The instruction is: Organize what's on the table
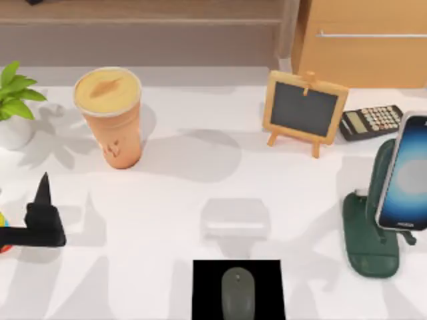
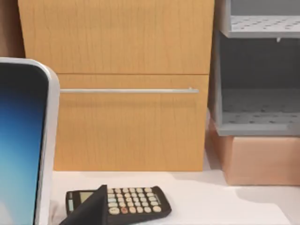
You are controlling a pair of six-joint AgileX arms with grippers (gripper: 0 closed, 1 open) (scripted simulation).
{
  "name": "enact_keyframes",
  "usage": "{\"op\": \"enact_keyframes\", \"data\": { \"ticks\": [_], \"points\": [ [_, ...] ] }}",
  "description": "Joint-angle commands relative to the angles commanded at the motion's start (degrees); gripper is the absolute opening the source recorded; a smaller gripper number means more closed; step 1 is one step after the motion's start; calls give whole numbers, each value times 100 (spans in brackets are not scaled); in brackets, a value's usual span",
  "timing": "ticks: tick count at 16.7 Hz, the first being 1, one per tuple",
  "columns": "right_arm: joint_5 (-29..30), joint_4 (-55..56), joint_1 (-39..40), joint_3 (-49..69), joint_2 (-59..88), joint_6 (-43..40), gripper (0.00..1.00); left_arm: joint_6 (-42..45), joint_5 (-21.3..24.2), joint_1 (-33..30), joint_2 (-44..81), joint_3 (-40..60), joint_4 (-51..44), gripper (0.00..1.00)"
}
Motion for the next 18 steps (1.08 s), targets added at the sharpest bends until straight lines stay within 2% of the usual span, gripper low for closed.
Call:
{"op": "enact_keyframes", "data": {
  "ticks": [5, 9, 14, 18],
  "points": [
    [0, 0, 0, 0, 0, 0, 100, -61, -732, -894, 2852, 417, 2101, 100],
    [0, 0, 0, 0, 0, 0, 100, -109, -1161, -1359, 5191, 878, 3963, 100],
    [0, 0, 0, 0, 0, 0, 100, -164, -1443, -1610, 7659, 1576, 5983, 100],
    [0, 0, 0, 0, 0, 0, 100, -188, -1518, -1526, 8823, 2114, 6983, 100]
  ]
}}
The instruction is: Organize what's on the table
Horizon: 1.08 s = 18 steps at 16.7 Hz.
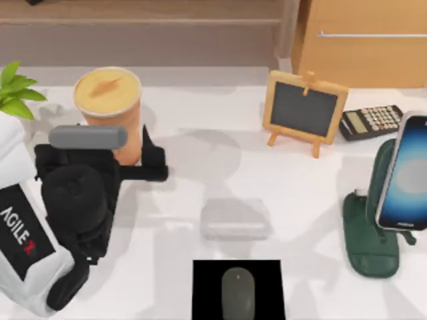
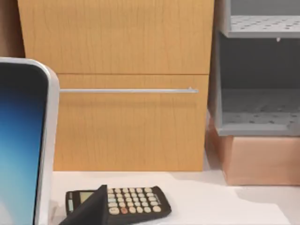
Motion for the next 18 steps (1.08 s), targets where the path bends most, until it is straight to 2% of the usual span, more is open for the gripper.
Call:
{"op": "enact_keyframes", "data": {
  "ticks": [6, 18],
  "points": [
    [0, 0, 0, 0, 0, 0, 100, -4, -10, 56, 258, 173, 249, 100],
    [0, 0, 0, 0, 0, 0, 100, 23, 252, 315, 556, 819, -91, 100]
  ]
}}
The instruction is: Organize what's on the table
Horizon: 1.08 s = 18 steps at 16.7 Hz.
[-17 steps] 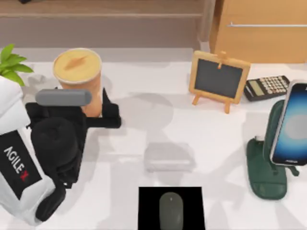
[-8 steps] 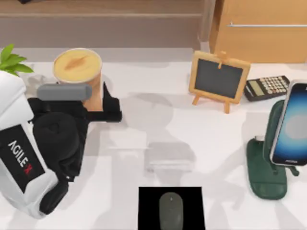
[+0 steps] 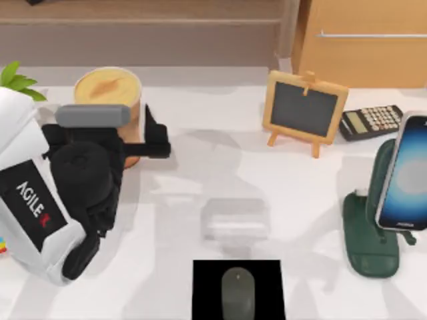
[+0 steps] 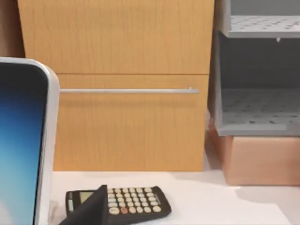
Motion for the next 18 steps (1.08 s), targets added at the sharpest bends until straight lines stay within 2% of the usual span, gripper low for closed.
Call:
{"op": "enact_keyframes", "data": {
  "ticks": [13, 18],
  "points": [
    [0, 0, 0, 0, 0, 0, 100, 0, 0, 0, 0, 0, 0, 2],
    [0, 0, 0, 0, 0, 0, 100, 0, 0, 0, 0, 0, 0, 0]
  ]
}}
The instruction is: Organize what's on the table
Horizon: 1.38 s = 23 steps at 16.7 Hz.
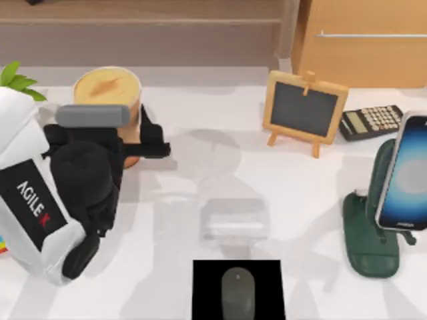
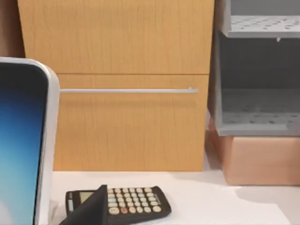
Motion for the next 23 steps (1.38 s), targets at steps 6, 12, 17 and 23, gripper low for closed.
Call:
{"op": "enact_keyframes", "data": {
  "ticks": [6, 12, 17, 23],
  "points": [
    [0, 0, 0, 0, 0, 0, 100, 9, -1, -8, -64, -9, -54, 0],
    [0, 0, 0, 0, 0, 0, 100, 11, -4, -7, -288, -19, -269, 0],
    [0, 0, 0, 0, 0, 0, 100, 20, -7, -8, -273, -12, -267, 0],
    [0, 0, 0, 0, 0, 0, 100, -56, 81, -113, -733, 912, -444, 0]
  ]
}}
